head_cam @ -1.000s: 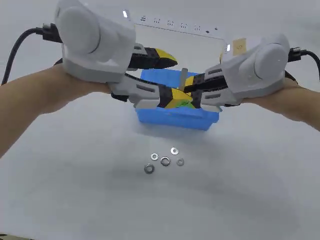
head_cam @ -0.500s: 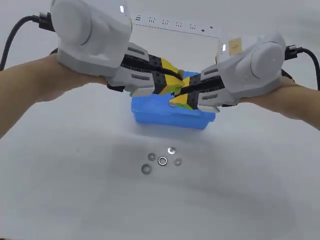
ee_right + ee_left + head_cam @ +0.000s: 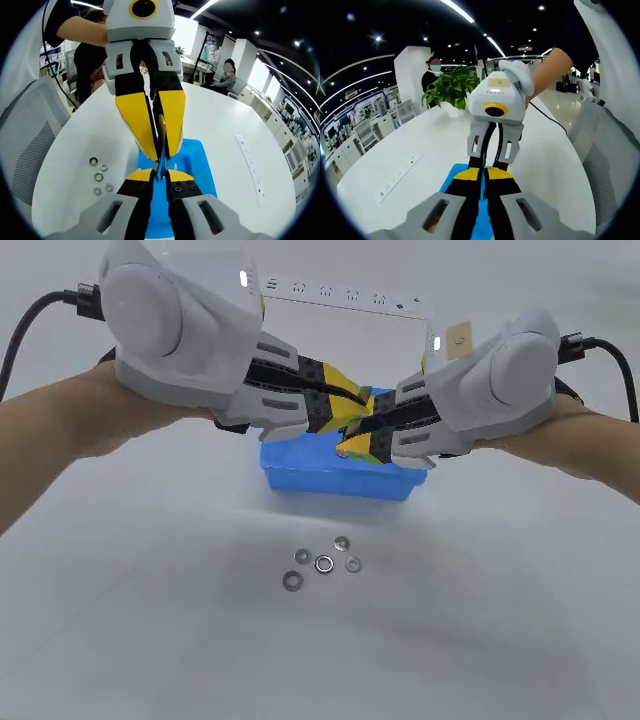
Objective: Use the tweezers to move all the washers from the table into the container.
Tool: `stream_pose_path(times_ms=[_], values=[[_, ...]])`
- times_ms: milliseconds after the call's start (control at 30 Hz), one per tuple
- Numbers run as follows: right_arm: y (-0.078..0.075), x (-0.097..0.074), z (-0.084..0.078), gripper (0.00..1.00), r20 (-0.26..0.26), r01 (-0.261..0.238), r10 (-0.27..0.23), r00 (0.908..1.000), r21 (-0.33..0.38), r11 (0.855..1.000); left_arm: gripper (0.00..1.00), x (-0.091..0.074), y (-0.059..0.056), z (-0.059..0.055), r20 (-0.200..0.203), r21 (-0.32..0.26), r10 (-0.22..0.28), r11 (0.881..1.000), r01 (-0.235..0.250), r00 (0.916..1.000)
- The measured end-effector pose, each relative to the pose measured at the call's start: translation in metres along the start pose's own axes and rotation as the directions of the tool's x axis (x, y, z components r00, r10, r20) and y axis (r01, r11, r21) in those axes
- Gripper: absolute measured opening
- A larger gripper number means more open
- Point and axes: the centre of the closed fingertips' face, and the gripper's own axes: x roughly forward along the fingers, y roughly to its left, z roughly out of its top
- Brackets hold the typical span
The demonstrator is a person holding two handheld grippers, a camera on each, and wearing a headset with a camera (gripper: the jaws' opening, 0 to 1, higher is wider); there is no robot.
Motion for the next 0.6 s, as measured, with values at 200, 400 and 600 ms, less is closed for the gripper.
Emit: stream_pose_path(times_ms=[200,400,600], values=[[-0.002,-0.007,0.006,0.12,0.016,0.021,-0.021,0.9997,0.011,1.0,0.06,-0.005,0.003,0.006,0.021,-0.012,0.022,1.0,-0.022,0.9995],[-0.011,-0.02,0.01,0.2,0.036,0.085,-0.085,0.9957,0.016,0.996,0.06,-0.015,0.004,0.013,0.036,-0.016,0.05,0.999,-0.049,0.9981],[-0.012,-0.028,0.008,0.26,0.063,0.12,-0.123,0.9904,0.052,0.991,0.06,-0.03,0.002,0.01,0.044,-0.024,0.092,0.996,-0.091,0.9948]])
